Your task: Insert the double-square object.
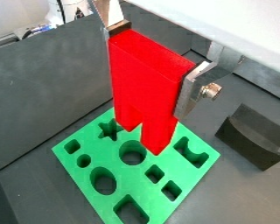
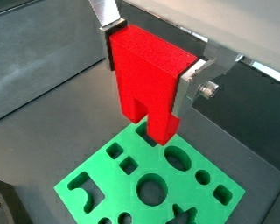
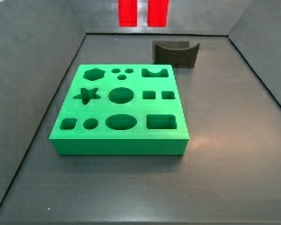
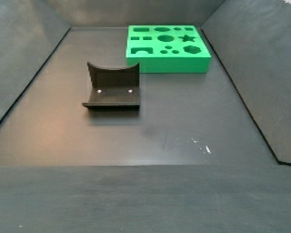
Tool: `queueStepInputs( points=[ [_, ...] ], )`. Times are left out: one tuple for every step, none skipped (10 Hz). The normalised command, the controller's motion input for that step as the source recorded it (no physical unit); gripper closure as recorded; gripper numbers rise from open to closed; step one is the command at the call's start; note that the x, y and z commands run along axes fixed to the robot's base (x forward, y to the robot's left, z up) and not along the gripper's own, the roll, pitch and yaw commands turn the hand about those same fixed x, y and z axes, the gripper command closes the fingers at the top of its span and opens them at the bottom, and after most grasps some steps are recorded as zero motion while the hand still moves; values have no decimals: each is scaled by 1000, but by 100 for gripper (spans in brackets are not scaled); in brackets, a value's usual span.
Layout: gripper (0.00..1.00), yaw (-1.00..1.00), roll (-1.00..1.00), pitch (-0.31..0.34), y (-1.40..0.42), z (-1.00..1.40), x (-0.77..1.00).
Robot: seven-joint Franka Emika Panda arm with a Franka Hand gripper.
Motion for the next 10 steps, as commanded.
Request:
queueStepInputs(
  points=[
    [100, 0, 0, 0, 29, -11, 0],
    [100, -9, -4, -41, 0, -169, 0],
    [100, -571, 60, -51, 0, -371, 143],
    [100, -760, 116, -94, 0, -574, 186],
    [100, -717, 156, -81, 0, -686, 283],
    [100, -583, 159, -84, 89, -694, 357],
    [100, -383, 137, -96, 271, -726, 403],
    [100, 0, 66, -113, 400, -806, 383],
    [100, 214, 81, -166, 317, -760, 211],
    [100, 383, 113, -184, 209, -760, 63]
  ],
)
